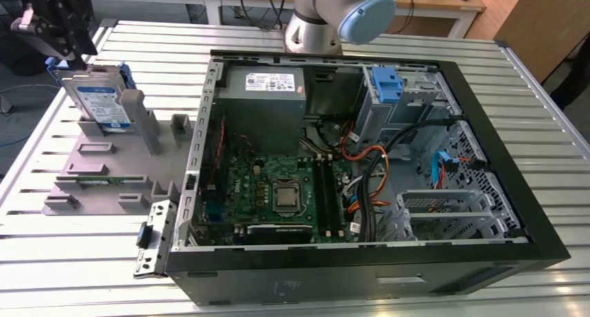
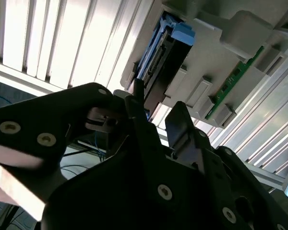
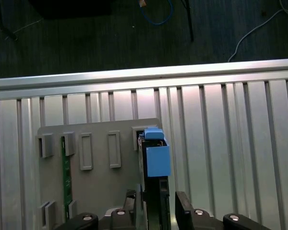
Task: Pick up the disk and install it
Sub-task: 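Pick up the disk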
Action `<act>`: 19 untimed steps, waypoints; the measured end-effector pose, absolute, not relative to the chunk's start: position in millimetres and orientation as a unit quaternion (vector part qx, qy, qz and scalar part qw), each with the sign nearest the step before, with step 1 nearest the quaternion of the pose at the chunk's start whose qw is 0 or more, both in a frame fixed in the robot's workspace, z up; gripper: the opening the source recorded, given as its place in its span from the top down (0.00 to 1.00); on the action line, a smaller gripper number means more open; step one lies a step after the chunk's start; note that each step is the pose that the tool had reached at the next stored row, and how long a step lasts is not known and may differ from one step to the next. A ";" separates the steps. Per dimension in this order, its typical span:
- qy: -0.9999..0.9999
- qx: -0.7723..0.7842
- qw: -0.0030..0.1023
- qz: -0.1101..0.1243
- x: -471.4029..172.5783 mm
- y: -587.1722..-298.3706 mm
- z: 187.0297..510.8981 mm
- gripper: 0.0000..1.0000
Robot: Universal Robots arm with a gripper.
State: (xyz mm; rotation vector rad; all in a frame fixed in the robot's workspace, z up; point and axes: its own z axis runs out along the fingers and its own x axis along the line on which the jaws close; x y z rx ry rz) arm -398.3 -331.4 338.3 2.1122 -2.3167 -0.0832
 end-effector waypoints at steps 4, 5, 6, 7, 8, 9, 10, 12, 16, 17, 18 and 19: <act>-0.739 0.673 0.003 -0.027 -398.3 -331.4 338.4 0.42; -0.739 0.673 0.003 -0.027 -398.3 -331.4 338.4 0.42; -0.739 0.673 0.003 -0.027 -398.3 -331.4 338.5 0.35; -0.739 0.673 0.003 -0.027 -398.3 -331.4 338.5 0.35; -0.738 0.674 0.003 -0.027 -398.3 -331.4 338.5 0.35; -0.737 0.675 0.003 -0.026 -398.3 -331.5 338.4 0.35; -0.735 0.678 0.003 -0.026 -398.3 -331.5 338.3 0.35; -0.729 0.684 0.002 -0.025 -398.3 -331.4 337.4 0.35; -0.718 0.696 0.000 -0.023 -398.3 -331.4 335.1 0.35; -0.715 0.699 0.000 -0.023 -398.3 -331.4 334.4 0.35; -0.712 0.702 -0.001 -0.022 -398.3 -331.4 333.6 0.35; -0.709 0.705 -0.001 -0.022 -398.3 -331.4 332.8 0.35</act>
